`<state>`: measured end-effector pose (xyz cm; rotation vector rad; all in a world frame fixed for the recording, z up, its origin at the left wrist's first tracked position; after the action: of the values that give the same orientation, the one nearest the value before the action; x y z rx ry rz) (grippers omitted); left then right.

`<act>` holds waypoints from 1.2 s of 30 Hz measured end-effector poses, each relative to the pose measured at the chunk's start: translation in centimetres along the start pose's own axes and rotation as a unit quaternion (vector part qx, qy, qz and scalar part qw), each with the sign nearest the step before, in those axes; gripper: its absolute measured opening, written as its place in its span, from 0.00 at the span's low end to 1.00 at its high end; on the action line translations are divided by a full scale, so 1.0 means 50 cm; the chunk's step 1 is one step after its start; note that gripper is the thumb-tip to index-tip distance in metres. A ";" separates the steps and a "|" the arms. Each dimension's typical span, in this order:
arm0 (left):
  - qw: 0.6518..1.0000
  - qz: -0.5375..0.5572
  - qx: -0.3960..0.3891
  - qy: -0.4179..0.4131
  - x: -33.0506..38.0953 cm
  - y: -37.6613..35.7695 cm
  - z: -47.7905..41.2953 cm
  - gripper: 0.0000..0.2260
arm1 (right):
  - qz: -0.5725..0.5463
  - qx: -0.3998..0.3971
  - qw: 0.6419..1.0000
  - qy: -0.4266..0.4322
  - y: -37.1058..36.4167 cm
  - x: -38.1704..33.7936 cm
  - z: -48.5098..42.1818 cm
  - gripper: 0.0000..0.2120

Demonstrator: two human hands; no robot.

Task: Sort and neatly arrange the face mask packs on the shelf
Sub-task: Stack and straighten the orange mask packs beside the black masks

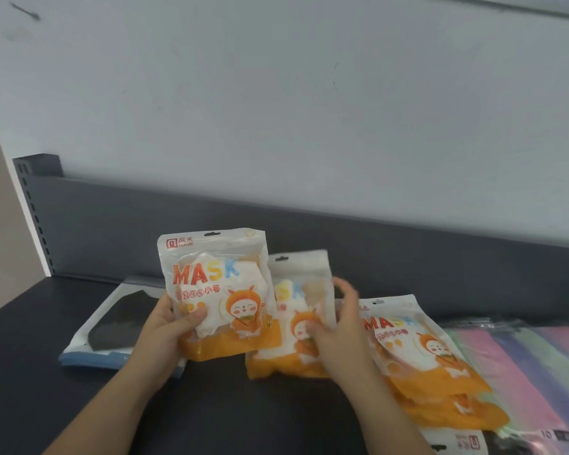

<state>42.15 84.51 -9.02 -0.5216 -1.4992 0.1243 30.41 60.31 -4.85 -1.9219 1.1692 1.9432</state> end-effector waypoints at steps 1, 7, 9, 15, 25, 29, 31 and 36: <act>1.000 -0.003 0.002 0.002 -0.001 0.001 0.000 0.23 | -0.042 0.023 0.999 0.018 0.019 -0.011 0.001 0.35; 1.000 -0.010 -0.004 0.005 0.002 -0.006 0.003 0.24 | -0.149 0.181 0.968 0.087 0.186 -0.065 -0.002 0.08; 1.000 -0.006 -0.014 0.007 0.002 -0.016 0.007 0.26 | -0.192 0.179 0.962 0.069 0.214 -0.059 -0.009 0.07; 0.995 -0.049 -0.088 0.014 0.003 -0.072 0.017 0.40 | -0.151 0.032 0.988 0.018 0.121 -0.030 -0.005 0.06; 0.989 -0.102 -0.102 -0.023 0.026 -0.143 0.043 0.33 | -0.098 0.000 0.995 0.013 0.052 -0.020 -0.006 0.07; 0.987 -0.122 -0.099 -0.037 0.022 -0.169 0.052 0.24 | -0.093 -0.001 0.996 0.015 0.037 -0.016 -0.003 0.10; 0.988 -0.102 -0.106 -0.048 0.023 -0.170 0.054 0.28 | -0.109 -0.027 0.994 0.015 0.032 -0.011 -0.006 0.19; 0.986 -0.137 -0.093 -0.038 -0.010 -0.151 0.057 0.18 | -0.025 -0.086 0.996 -0.026 0.003 0.034 0.016 0.27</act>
<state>37.56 78.34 -6.49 -0.4576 -1.6508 -0.2139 29.46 60.03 -6.46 -1.9468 0.9583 2.1170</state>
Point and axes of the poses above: each hand's wrist, its own z-axis away from the middle knuckle, its own y-axis out of the back of the hand, x = y × z, the point moved 6 cm from there along -z, towards the middle knuckle, and after that the axes turned 5 degrees about x, right-handed, at the moved point
